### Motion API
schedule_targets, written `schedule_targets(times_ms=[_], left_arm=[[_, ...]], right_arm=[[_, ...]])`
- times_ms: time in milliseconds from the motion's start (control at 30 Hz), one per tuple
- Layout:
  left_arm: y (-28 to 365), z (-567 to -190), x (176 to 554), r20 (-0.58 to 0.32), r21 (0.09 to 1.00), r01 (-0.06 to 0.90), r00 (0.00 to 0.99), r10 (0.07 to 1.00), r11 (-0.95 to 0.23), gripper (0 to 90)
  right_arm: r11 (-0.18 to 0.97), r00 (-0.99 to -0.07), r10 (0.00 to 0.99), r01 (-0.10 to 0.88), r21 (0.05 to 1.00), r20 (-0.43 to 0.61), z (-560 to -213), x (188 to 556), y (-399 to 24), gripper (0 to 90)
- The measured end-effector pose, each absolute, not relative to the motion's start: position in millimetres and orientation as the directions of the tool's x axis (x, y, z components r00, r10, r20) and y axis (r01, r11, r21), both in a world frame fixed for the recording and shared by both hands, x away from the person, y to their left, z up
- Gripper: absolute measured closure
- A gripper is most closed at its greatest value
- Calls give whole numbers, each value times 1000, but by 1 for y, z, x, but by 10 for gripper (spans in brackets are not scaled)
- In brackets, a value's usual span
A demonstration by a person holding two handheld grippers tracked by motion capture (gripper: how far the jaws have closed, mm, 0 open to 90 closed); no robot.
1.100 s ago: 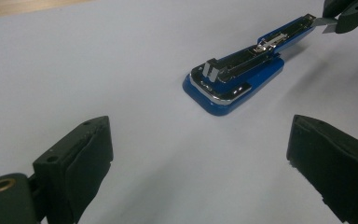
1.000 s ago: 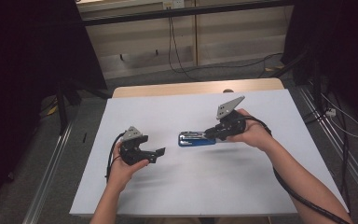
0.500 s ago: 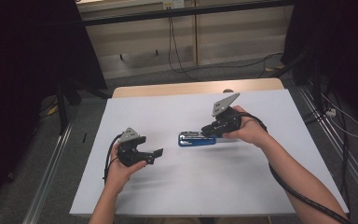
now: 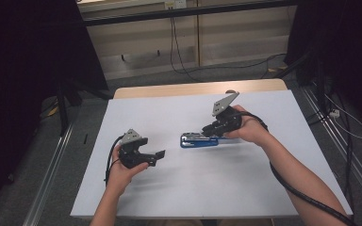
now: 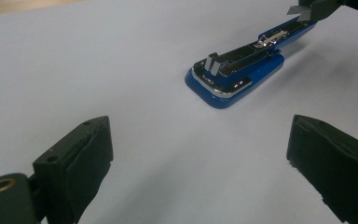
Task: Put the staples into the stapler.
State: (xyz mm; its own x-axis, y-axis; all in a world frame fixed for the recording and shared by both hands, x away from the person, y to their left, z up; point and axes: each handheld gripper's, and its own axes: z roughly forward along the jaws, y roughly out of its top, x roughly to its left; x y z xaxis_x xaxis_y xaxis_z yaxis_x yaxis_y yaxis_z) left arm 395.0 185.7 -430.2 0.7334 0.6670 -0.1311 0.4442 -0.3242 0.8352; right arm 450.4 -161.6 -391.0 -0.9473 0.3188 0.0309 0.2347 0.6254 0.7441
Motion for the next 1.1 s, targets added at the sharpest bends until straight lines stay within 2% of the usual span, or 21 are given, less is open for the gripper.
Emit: schedule_targets(times_ms=[1100], left_arm=[[193, -432, 391, -137, 834, 451, 727, 673, -317, 71]], right_arm=[[640, -954, 300, 220, 736, 25, -393, 466, -145, 791]])
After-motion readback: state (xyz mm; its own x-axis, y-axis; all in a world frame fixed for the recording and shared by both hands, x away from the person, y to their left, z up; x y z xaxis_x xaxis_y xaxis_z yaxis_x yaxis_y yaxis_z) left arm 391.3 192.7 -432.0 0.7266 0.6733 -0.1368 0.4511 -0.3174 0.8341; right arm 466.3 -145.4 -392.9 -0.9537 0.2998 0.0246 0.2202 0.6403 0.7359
